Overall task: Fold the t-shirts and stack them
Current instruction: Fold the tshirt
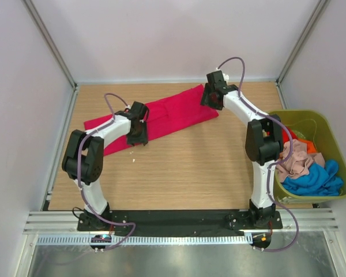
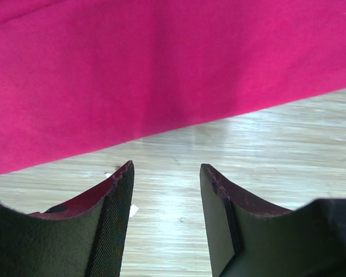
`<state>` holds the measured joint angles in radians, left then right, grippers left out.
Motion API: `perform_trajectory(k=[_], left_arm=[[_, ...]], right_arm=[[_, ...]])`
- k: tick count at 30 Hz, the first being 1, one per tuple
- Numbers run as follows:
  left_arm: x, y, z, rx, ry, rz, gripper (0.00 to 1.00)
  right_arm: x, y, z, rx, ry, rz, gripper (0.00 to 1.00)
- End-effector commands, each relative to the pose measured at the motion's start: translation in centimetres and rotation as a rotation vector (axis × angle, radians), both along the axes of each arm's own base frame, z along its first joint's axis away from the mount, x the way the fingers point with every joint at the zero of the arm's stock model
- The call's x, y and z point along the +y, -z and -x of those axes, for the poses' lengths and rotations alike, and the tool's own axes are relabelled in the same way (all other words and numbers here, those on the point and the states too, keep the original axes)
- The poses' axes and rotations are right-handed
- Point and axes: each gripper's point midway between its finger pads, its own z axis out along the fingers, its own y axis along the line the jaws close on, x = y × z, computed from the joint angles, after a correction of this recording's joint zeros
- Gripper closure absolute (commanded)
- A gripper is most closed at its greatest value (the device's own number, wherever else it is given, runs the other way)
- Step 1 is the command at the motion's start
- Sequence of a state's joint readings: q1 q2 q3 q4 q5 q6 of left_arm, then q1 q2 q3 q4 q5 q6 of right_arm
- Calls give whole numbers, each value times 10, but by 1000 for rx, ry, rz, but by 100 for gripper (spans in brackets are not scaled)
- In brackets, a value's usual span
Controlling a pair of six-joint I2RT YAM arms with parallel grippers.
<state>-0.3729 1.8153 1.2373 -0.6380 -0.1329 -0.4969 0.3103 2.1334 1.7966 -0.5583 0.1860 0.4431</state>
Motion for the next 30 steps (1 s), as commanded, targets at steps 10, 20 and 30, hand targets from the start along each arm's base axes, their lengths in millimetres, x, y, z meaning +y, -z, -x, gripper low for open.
perform_trajectory(k=[10, 20, 30], left_arm=[[36, 4, -24, 0, -67, -184, 49], [46, -10, -24, -9, -127, -205, 50], [61, -9, -39, -2, -161, -180, 51]], right_arm=[[-30, 8, 1, -64, 294, -141, 43], [-45, 54, -13, -63, 295, -108, 47], [-56, 73, -14, -48, 268, -46, 92]])
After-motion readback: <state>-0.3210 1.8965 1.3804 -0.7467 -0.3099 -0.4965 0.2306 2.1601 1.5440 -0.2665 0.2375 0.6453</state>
